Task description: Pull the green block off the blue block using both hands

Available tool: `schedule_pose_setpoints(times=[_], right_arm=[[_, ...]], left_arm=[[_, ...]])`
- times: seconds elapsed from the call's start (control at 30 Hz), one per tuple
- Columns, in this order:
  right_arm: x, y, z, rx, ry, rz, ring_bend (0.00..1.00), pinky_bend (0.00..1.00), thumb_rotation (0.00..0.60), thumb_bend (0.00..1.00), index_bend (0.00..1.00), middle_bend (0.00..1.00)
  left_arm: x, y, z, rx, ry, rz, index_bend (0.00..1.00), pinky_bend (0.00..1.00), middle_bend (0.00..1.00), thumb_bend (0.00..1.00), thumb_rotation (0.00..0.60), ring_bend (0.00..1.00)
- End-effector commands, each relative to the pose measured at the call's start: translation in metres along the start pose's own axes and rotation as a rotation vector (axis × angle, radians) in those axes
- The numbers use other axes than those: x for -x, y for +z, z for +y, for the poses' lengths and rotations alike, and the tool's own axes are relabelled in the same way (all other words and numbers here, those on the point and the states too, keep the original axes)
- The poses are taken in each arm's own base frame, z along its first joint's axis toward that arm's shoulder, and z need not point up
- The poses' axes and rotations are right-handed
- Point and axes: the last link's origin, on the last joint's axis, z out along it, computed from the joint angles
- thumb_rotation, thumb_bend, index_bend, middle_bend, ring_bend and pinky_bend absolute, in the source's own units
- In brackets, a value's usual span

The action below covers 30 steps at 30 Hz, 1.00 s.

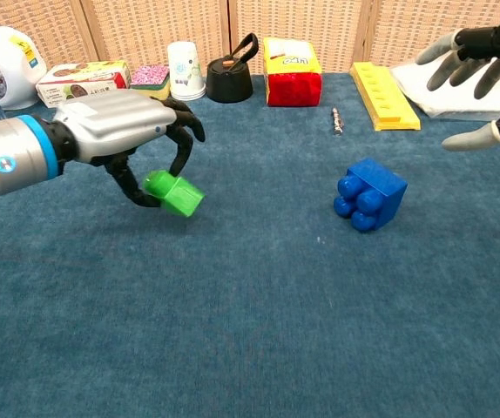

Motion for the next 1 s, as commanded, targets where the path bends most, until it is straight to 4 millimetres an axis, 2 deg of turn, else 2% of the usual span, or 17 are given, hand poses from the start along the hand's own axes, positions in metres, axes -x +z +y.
schedule_pose_setpoints(times=[0.03, 0.1, 0.13, 0.23, 0.33, 0.57, 0.67, 0.77, 0.9, 1.0], right_arm=[[-0.001, -0.001, 0.001, 0.002, 0.0, 0.004, 0.23, 0.29, 0.44, 0.21, 0.13, 0.25], [-0.003, -0.002, 0.002, 0.005, 0.004, 0.01, 0.23, 0.29, 0.443, 0.21, 0.13, 0.25], [-0.003, -0.002, 0.002, 0.006, 0.004, 0.013, 0.23, 0.29, 0.443, 0.21, 0.13, 0.25], [-0.006, -0.002, 0.004, 0.01, 0.008, 0.024, 0.23, 0.29, 0.441, 0.21, 0.13, 0.25], [-0.01, -0.004, 0.006, 0.018, 0.006, 0.041, 0.23, 0.29, 0.442, 0.21, 0.13, 0.25], [-0.015, -0.01, 0.02, 0.102, -0.061, 0.089, 0.25, 0.31, 0.441, 0.21, 0.17, 0.27], [-0.015, -0.017, 0.028, 0.153, -0.097, 0.091, 0.26, 0.32, 0.442, 0.21, 0.2, 0.3], [-0.015, -0.024, 0.033, 0.184, -0.107, 0.094, 0.27, 0.32, 0.442, 0.21, 0.22, 0.32], [-0.017, -0.046, 0.046, 0.246, -0.133, 0.133, 0.27, 0.32, 0.442, 0.21, 0.24, 0.32], [-0.015, -0.06, 0.052, 0.275, -0.137, 0.139, 0.27, 0.31, 0.443, 0.21, 0.25, 0.32]], left_arm=[[-0.004, 0.005, 0.005, -0.008, -0.016, 0.007, 0.21, 0.19, 0.19, 0.15, 0.6, 0.08], [-0.009, 0.003, 0.003, -0.026, -0.038, 0.02, 0.07, 0.19, 0.15, 0.13, 0.6, 0.05], [-0.012, 0.002, 0.002, -0.035, -0.049, 0.03, 0.03, 0.19, 0.14, 0.13, 0.6, 0.04], [-0.022, -0.006, -0.007, -0.071, -0.075, 0.063, 0.01, 0.18, 0.14, 0.13, 0.6, 0.04], [-0.03, -0.026, -0.02, -0.107, -0.099, 0.091, 0.01, 0.18, 0.14, 0.13, 0.6, 0.04], [-0.038, -0.095, -0.05, -0.208, -0.133, 0.15, 0.01, 0.18, 0.14, 0.13, 0.6, 0.04], [-0.038, -0.125, -0.059, -0.245, -0.138, 0.163, 0.01, 0.18, 0.14, 0.13, 0.6, 0.04], [-0.036, -0.146, -0.063, -0.274, -0.152, 0.174, 0.01, 0.18, 0.14, 0.13, 0.6, 0.04], [-0.029, -0.19, -0.073, -0.343, -0.144, 0.191, 0.01, 0.18, 0.14, 0.13, 0.6, 0.04], [-0.024, -0.216, -0.078, -0.403, -0.172, 0.208, 0.02, 0.18, 0.14, 0.13, 0.6, 0.04]])
